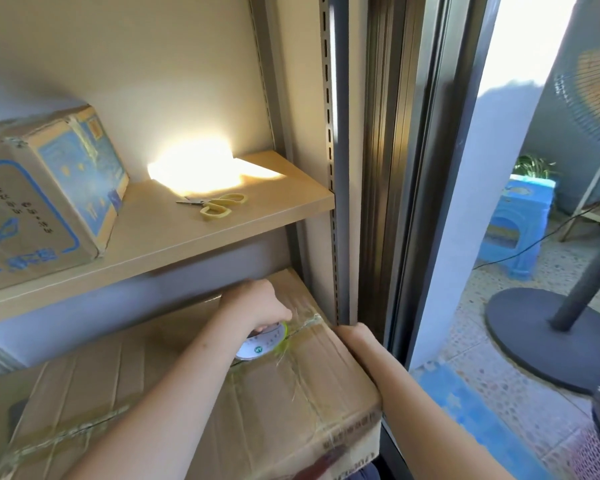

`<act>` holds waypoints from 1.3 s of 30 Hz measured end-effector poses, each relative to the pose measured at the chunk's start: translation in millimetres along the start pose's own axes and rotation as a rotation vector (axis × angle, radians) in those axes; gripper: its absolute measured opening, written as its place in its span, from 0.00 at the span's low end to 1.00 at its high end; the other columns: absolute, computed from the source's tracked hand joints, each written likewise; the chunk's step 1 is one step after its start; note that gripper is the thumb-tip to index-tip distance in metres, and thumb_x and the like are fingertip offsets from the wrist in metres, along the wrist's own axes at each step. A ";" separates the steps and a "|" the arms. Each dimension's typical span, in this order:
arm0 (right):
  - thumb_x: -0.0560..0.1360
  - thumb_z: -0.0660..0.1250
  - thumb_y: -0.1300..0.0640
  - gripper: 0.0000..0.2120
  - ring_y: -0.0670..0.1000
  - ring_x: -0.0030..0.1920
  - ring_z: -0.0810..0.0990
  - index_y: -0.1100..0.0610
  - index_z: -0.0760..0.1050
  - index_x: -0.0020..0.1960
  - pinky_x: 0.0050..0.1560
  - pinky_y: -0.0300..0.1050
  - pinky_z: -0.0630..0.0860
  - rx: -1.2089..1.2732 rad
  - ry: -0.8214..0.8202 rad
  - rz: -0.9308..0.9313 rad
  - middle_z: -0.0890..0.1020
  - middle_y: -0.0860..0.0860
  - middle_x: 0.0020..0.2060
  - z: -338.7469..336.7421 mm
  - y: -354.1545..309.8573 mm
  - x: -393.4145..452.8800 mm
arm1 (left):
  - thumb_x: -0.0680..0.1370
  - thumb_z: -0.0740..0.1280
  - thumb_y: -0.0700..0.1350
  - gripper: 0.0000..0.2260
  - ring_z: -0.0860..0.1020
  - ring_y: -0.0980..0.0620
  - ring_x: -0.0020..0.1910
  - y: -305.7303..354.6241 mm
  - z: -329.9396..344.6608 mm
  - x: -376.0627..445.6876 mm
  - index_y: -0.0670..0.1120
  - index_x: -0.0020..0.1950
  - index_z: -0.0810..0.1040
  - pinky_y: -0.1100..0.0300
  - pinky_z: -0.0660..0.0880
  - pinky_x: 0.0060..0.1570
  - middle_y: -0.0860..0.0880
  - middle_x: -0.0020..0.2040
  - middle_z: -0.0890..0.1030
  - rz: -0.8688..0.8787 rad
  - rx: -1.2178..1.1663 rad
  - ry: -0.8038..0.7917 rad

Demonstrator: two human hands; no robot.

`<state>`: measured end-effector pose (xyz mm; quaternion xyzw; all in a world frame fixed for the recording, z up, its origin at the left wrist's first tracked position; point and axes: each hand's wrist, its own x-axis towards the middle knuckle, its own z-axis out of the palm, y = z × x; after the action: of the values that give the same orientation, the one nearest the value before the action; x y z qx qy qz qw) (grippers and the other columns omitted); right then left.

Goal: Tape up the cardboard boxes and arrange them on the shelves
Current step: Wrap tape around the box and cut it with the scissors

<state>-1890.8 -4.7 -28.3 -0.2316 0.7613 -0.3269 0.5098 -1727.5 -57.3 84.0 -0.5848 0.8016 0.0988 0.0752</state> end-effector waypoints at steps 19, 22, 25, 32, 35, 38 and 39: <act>0.83 0.49 0.43 0.26 0.60 0.64 0.75 0.57 0.61 0.75 0.60 0.53 0.73 -0.700 0.036 -0.414 0.75 0.58 0.67 46.0 -47.4 -13.9 | 0.69 0.68 0.58 0.18 0.77 0.49 0.28 -0.1 0.5 -6.3 0.44 0.33 0.79 0.60 0.74 0.36 0.48 0.27 0.80 0.030 -0.023 -0.052; 0.83 0.52 0.47 0.23 0.59 0.64 0.75 0.56 0.60 0.75 0.61 0.54 0.73 -0.779 0.058 -0.465 0.75 0.57 0.66 44.3 -47.1 -12.8 | 0.76 0.62 0.64 0.27 0.79 0.51 0.29 -14.9 -7.7 -17.1 0.40 0.39 0.82 0.59 0.77 0.41 0.47 0.30 0.82 0.148 -0.209 -0.164; 0.83 0.46 0.43 0.23 0.61 0.62 0.76 0.56 0.66 0.69 0.59 0.52 0.72 -0.772 0.137 -0.508 0.78 0.57 0.62 43.1 -44.5 -16.8 | 0.81 0.61 0.57 0.22 0.78 0.49 0.29 -35.5 -15.4 -29.3 0.39 0.45 0.81 0.61 0.77 0.35 0.43 0.33 0.81 0.161 -0.603 -0.334; 0.84 0.45 0.46 0.25 0.57 0.59 0.79 0.55 0.56 0.77 0.58 0.51 0.74 -0.851 0.252 -0.556 0.80 0.54 0.59 45.4 -40.9 -29.7 | 0.79 0.63 0.56 0.21 0.75 0.57 0.20 -60.6 -12.3 -37.9 0.42 0.34 0.79 0.61 0.78 0.41 0.51 0.23 0.78 0.066 -0.110 -0.186; 0.83 0.49 0.59 0.24 0.59 0.64 0.73 0.58 0.53 0.78 0.61 0.51 0.72 -1.037 0.322 -0.689 0.73 0.57 0.68 51.7 -39.6 -31.3 | 0.75 0.64 0.52 0.16 0.76 0.57 0.22 -46.8 -1.5 -37.2 0.45 0.31 0.78 0.62 0.78 0.41 0.53 0.20 0.76 -0.050 -0.028 -0.127; 0.80 0.56 0.65 0.31 0.58 0.75 0.61 0.57 0.50 0.80 0.72 0.49 0.63 -1.052 0.300 -0.829 0.58 0.55 0.78 57.1 -50.7 -33.6 | 0.71 0.64 0.50 0.12 0.84 0.53 0.37 -35.9 1.3 -36.9 0.46 0.29 0.76 0.61 0.79 0.47 0.52 0.29 0.81 -0.103 0.018 -0.075; 0.79 0.58 0.66 0.33 0.57 0.77 0.58 0.57 0.49 0.80 0.73 0.49 0.61 -1.028 0.278 -0.855 0.55 0.54 0.79 60.9 -54.7 -33.4 | 0.71 0.64 0.49 0.11 0.85 0.51 0.42 -33.0 0.2 -35.0 0.46 0.30 0.75 0.58 0.80 0.50 0.51 0.32 0.81 -0.104 0.026 -0.084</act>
<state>-1820.8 -34.8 16.4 -0.6807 0.7198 -0.1231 0.0587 -1685.4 -34.7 89.8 -0.6198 0.7676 0.1089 0.1212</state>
